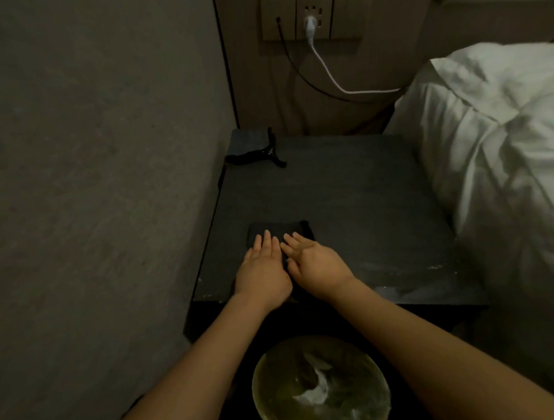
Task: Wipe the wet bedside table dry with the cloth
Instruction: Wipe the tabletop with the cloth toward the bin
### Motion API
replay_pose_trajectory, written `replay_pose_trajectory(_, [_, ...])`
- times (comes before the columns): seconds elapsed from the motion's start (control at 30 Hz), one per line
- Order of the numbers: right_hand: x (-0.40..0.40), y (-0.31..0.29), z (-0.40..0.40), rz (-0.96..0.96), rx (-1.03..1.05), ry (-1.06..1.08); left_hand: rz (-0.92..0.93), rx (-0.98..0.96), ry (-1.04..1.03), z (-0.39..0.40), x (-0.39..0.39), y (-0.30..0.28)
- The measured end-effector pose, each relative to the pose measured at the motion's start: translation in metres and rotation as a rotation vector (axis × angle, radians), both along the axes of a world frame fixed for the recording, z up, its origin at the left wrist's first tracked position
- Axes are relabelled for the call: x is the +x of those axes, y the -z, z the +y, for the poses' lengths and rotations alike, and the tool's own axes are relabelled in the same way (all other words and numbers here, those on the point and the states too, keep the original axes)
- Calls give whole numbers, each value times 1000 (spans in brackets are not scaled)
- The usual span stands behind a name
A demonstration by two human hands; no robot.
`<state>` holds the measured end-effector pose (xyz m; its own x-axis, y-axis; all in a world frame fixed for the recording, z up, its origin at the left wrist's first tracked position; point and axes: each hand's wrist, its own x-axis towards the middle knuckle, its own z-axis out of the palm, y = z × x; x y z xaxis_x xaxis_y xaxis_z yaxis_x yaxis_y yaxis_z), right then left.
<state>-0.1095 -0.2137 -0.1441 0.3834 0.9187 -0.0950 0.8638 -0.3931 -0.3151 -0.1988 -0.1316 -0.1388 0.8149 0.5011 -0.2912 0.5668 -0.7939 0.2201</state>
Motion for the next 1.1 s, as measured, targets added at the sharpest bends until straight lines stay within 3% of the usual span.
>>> replay_pose_trajectory(0.6, [73,-1,-146,-32,-29,255,-17,-42,261,-125,88,-2])
replay_pose_trajectory(1.1, [123,5,-177,-40,-6,451,-81,-33,383,-156,155,3])
